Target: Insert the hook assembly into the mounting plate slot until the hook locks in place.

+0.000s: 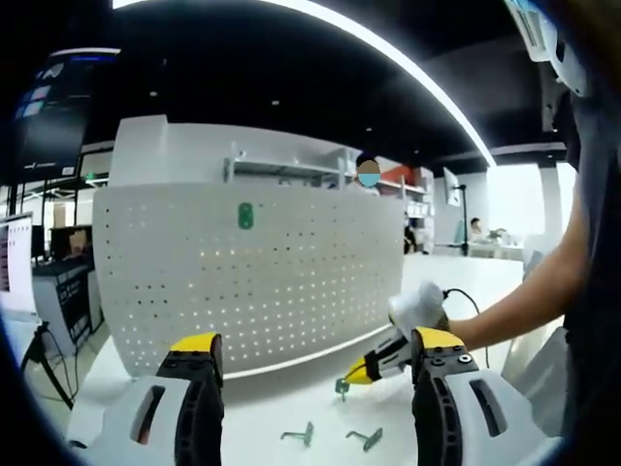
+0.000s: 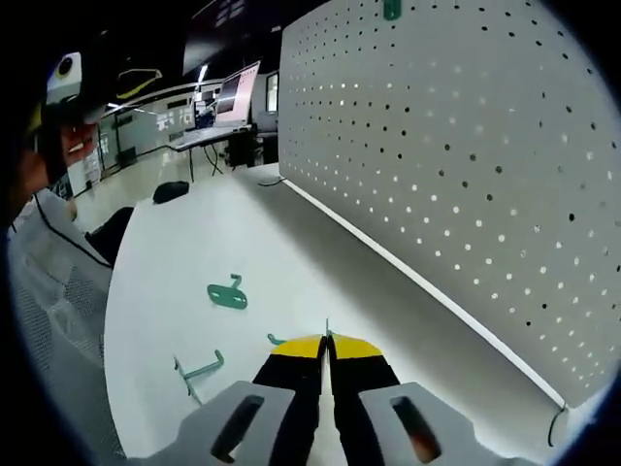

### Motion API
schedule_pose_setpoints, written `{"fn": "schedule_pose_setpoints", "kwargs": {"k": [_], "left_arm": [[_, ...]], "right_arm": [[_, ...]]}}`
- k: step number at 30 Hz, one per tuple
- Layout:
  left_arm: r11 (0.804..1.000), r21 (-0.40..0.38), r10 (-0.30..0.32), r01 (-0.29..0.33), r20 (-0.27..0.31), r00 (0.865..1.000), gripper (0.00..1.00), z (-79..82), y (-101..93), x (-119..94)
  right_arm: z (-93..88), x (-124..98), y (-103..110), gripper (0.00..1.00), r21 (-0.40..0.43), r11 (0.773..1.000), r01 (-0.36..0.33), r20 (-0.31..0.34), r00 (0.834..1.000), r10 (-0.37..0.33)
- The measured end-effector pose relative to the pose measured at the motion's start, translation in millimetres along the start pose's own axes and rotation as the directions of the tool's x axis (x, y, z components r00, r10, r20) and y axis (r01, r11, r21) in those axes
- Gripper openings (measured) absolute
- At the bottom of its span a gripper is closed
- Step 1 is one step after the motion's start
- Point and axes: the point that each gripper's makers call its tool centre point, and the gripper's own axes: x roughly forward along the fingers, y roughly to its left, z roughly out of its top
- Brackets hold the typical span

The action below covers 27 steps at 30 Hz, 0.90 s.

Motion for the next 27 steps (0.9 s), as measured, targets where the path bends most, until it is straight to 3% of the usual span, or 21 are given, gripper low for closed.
{"fn": "schedule_pose_setpoints", "kwargs": {"k": [13, 27], "left_arm": [[0.999, 0.02, -0.048, 0.049, -0.021, 0.999, 0.77, -11.0, -10.4, 8], [0.993, 0.043, -0.107, 0.111, -0.078, 0.991, 0.66, -35.7, -19.1, 40]], "right_arm": [[38.8, -25, 10, 0.0, 0.052, 0.999, -0.007, 0.049, 0.999, 0.004], [77.0, -54, 28, 0.0, 0.057, 0.998, -0.015, 0.112, 0.994, 0.009]]}}
